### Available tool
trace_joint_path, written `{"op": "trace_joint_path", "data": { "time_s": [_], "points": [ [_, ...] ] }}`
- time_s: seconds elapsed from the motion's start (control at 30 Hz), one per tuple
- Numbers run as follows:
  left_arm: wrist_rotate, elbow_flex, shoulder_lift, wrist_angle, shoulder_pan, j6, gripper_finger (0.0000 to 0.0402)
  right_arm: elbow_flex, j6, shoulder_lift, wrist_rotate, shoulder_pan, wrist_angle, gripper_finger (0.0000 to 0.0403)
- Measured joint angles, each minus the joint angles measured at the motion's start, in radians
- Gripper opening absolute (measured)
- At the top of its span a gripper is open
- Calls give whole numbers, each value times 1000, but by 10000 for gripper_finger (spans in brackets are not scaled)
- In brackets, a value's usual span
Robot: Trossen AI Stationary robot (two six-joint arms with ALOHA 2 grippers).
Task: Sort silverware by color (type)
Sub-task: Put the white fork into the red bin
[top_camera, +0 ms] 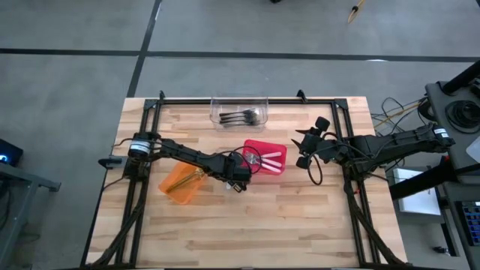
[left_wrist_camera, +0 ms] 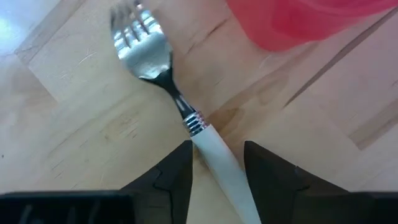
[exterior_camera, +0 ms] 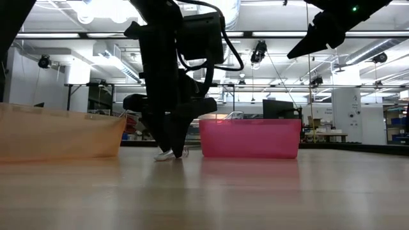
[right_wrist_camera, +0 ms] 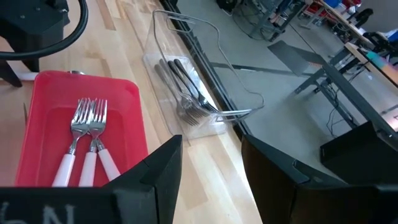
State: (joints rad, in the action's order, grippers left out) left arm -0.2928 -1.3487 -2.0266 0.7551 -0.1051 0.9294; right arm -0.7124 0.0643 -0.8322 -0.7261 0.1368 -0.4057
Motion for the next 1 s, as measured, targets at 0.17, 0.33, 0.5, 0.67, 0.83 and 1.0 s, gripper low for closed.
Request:
{"op": "trace_joint_path", "data": {
  "time_s": [0.17, 0.33, 0.5, 0.67, 0.83, 1.0],
  "points": [
    [17, -16, 0, 7, 0, 0, 103, 0, 0, 0, 0, 0, 0, 157],
    [35, -27, 0, 21, -1, 0, 80, 0, 8, 0, 0, 0, 1, 157],
    [42, -24, 0, 27, -1, 0, 66, 0, 8, 0, 0, 0, 1, 157],
    [45, -29, -1, 32, -1, -1, 63, 0, 9, 0, 0, 0, 1, 157],
    [45, -30, 3, 40, -3, -15, 76, 0, 10, 0, 0, 0, 1, 157],
    [44, -30, 28, 41, -8, -58, 96, 0, 13, 0, 0, 0, 1, 157]
  ]
}}
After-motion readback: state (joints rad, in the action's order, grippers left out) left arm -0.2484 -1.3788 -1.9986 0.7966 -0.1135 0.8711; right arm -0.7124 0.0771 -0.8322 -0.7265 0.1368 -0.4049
